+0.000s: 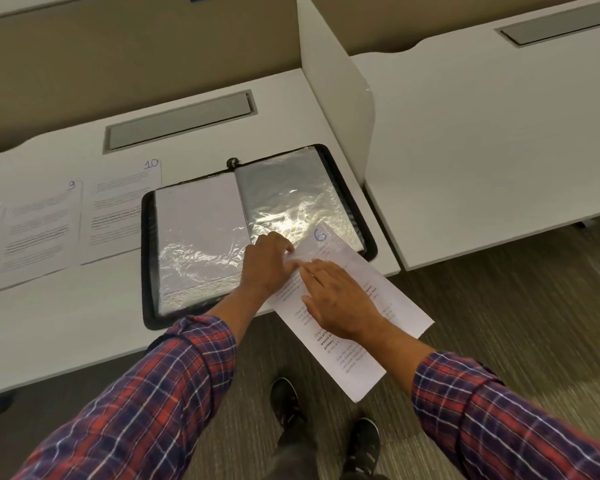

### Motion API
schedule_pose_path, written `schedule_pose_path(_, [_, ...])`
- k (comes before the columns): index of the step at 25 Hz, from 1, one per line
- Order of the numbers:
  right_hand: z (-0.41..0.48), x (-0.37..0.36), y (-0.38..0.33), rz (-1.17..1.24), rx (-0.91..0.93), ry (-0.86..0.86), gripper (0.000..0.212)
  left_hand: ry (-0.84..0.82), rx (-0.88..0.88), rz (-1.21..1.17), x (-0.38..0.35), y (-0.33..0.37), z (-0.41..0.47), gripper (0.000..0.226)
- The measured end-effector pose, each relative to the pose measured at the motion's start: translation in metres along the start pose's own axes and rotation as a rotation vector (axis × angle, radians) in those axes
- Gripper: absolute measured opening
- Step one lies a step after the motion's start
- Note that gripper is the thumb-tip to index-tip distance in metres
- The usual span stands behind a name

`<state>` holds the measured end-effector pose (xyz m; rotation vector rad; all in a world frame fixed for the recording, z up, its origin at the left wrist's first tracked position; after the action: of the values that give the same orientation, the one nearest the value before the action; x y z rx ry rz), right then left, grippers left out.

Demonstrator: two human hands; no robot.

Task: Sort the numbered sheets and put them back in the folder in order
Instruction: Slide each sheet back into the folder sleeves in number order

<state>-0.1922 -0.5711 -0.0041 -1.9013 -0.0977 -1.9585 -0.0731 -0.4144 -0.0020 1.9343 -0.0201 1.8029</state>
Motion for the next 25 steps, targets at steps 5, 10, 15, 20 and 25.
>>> schedule_pose_path(5, [0.016, -0.017, 0.007, -0.035, -0.001, -0.095, 0.068, 0.040, -0.026, -0.038, 0.002, -0.006, 0.001, 0.026])
schedule_pose_path(10, [0.022, -0.025, 0.012, -0.077, -0.049, -0.204, 0.078, 0.020, -0.052, -0.156, 0.009, -0.016, 0.001, 0.017])
schedule_pose_path(15, [0.034, -0.024, 0.006, 0.013, -0.231, -0.187, 0.079, 0.201, -0.187, -0.087, 0.020, -0.020, -0.015, 0.008])
schedule_pose_path(20, [0.058, -0.032, -0.010, -0.032, -0.343, -0.147, 0.073, 0.280, -0.283, -0.010, 0.021, -0.007, -0.028, 0.008])
schedule_pose_path(25, [0.077, -0.043, -0.015, -0.092, -0.290, -0.155, 0.082, 0.185, -0.286, -0.027, 0.008, -0.002, -0.042, 0.021])
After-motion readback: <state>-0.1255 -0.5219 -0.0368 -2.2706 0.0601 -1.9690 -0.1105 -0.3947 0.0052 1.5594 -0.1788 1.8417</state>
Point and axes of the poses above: each hand's wrist, its own z-axis towards the middle knuckle, its own x-axis out of the back of the hand, y = z × x, the point moved 2 cm from there along z, towards the middle knuckle, and after that the axes turned 1 degree about -z, right-handed, at the moved point
